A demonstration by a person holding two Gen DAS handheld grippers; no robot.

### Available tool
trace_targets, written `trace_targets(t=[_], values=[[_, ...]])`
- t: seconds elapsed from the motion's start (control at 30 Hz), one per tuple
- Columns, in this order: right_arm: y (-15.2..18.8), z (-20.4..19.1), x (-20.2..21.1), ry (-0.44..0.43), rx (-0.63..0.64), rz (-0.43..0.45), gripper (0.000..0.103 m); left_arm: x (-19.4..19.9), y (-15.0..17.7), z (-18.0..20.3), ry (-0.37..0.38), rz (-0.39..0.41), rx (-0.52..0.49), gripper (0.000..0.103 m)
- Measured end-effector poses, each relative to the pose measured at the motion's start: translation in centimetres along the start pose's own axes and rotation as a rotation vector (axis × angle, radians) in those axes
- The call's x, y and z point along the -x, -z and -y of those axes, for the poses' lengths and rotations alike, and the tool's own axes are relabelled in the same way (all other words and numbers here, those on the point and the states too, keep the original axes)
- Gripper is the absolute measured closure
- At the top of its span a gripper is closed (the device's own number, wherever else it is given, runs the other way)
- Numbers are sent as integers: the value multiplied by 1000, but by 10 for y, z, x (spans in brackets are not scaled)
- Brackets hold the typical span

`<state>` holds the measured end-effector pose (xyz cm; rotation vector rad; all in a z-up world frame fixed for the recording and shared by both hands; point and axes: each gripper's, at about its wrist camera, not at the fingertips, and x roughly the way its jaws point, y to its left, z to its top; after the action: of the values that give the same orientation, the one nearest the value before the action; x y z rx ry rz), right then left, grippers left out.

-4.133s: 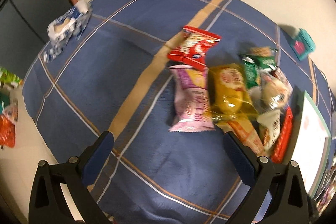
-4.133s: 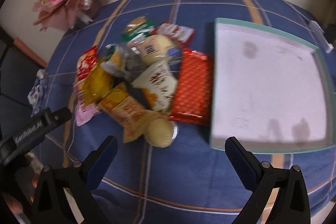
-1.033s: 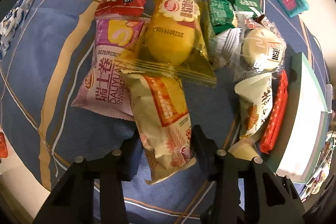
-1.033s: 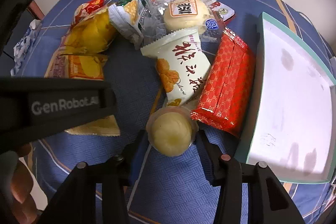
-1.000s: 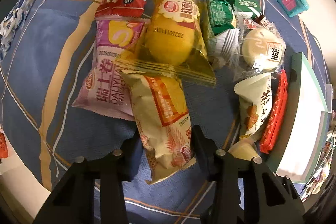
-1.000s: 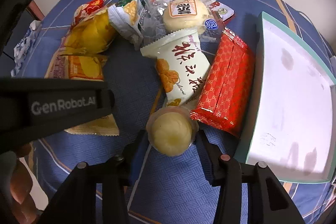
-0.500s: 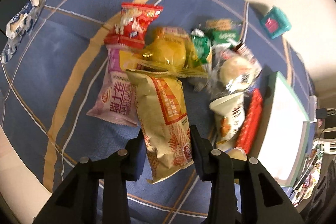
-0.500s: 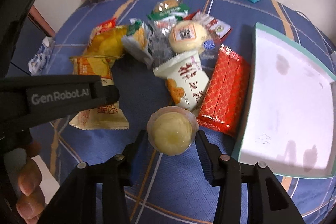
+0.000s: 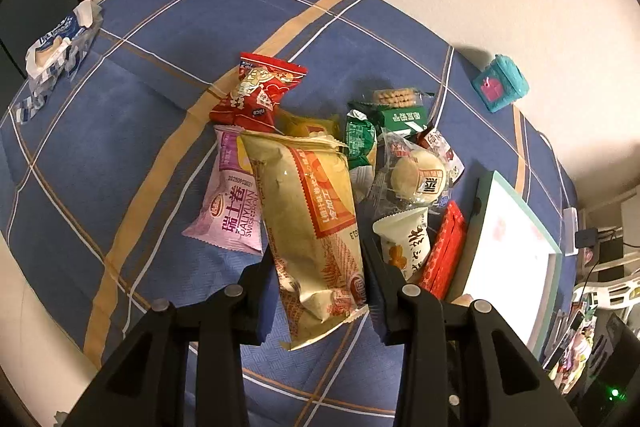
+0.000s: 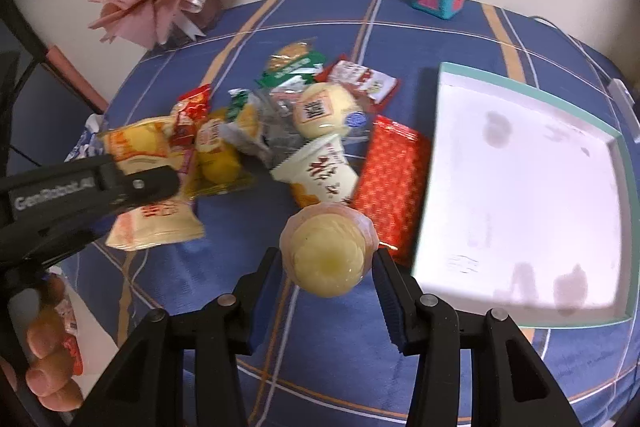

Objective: Organize snacks
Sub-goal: 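Close the right gripper on the pudding cup while the left gripper grasps the yellow bread bag, then carry both snacks over the white tray, lower them and open both grippers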

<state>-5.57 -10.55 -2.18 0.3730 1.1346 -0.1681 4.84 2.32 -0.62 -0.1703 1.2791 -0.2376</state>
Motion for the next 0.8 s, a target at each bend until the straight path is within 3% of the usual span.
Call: trace_targets(t=[0.17,0.57,0.8], values=[[-2,26,10,13,-64,19,54,-1,5,16,-4,-1,-34,63],[-5,138,19,167,-336,39,54,-20,37,118,26,-5,-308,63],[-7,177,10,165,-436,31,54,-45,44,165,73,-18,-416,63]])
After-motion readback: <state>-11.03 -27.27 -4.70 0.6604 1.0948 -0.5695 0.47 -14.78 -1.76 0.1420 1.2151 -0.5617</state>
